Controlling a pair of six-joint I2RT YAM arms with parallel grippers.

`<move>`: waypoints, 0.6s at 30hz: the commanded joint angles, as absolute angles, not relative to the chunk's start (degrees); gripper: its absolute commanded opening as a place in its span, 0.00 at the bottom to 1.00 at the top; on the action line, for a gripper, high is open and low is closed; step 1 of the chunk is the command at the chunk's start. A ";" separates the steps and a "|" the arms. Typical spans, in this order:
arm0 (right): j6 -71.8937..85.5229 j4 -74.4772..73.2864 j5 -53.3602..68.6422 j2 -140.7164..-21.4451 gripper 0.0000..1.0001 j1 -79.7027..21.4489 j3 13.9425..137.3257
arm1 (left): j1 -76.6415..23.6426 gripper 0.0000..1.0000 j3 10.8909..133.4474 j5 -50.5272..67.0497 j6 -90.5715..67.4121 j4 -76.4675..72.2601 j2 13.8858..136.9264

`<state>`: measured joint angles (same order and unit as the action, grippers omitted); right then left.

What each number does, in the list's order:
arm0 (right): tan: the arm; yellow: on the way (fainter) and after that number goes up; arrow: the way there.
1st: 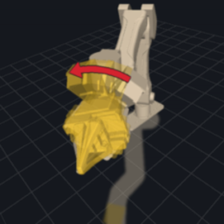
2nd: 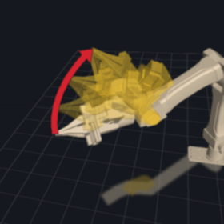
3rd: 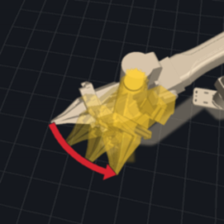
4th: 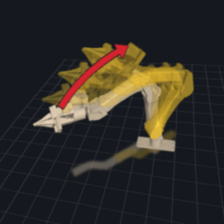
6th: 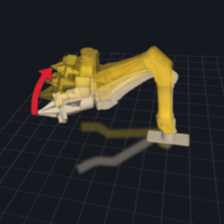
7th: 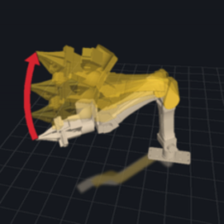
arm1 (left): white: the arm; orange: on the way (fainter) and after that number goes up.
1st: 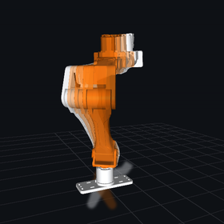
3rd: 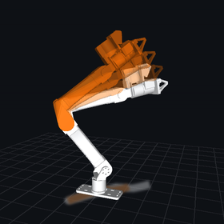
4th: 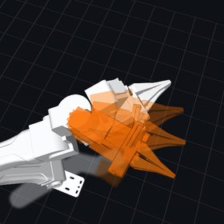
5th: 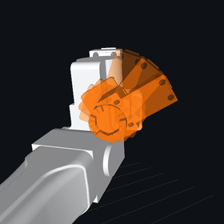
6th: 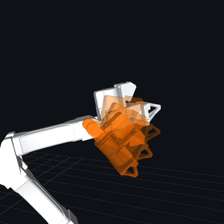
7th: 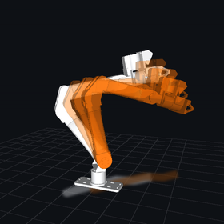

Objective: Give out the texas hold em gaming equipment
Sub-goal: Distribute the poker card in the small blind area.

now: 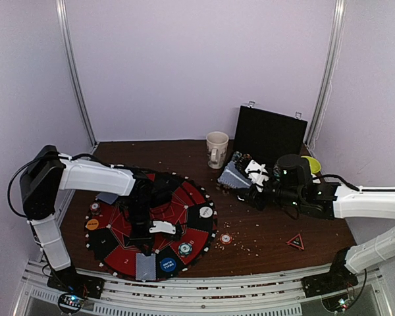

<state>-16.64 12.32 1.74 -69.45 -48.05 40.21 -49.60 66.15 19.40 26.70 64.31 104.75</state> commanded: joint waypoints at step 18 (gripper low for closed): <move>-17.47 11.58 1.58 -69.54 0.48 -47.67 42.25 | -49.04 0.75 73.46 4.44 21.50 57.84 91.45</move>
